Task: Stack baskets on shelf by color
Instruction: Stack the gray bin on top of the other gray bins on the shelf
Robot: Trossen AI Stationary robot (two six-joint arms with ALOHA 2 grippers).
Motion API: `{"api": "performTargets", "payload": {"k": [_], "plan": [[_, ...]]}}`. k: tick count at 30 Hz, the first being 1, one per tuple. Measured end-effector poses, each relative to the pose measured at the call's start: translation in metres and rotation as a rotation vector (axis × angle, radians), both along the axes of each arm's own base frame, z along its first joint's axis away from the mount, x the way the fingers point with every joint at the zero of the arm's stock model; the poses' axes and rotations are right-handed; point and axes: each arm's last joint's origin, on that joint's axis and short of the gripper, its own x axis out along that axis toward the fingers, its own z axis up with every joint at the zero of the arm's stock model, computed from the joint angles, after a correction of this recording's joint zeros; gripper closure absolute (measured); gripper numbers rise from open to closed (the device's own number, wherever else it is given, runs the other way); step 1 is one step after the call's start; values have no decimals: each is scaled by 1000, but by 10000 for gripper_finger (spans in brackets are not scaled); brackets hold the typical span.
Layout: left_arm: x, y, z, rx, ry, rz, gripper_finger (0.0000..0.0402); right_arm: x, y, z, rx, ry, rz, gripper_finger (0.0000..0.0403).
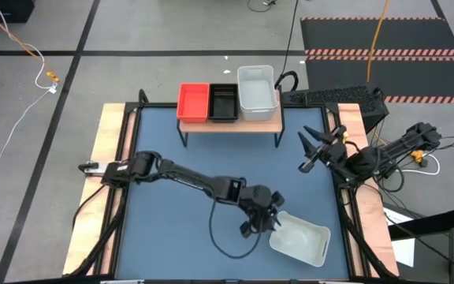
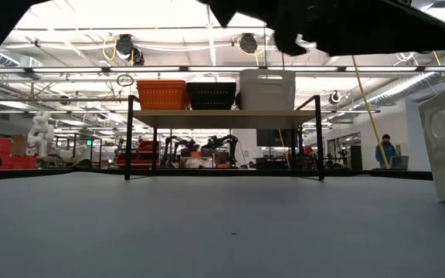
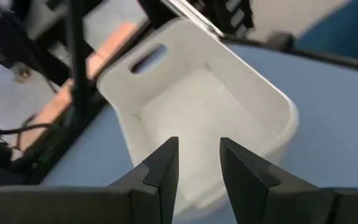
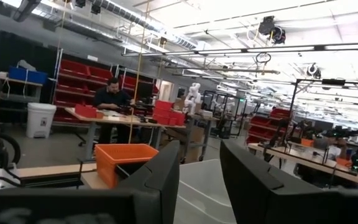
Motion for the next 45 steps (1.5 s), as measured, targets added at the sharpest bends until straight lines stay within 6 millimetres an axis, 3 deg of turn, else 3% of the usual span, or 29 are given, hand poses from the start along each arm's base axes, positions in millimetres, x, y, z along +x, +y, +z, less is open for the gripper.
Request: {"api": "performTargets", "payload": {"k": [4, 14, 19, 23, 39, 45], "plan": [[6, 11, 5, -78, -27, 75, 282, 2, 1, -1, -1, 6, 1, 293], [15, 37, 10, -258, -2, 447, 282, 1, 1, -1, -21, 23, -7, 293], [18, 43, 16, -539, 2, 671, 282, 1, 1, -1, -22, 25, -8, 293], [19, 38, 20, -775, 59, 745, 282, 1, 1, -1, -22, 24, -8, 293], [13, 9, 14, -769, 23, 895, 282, 5, 2, -8, 28, 39, 25, 293], [7, -17, 16, -769, 7, 857, 282, 6, 12, -14, 23, 91, 92, 293]]}}
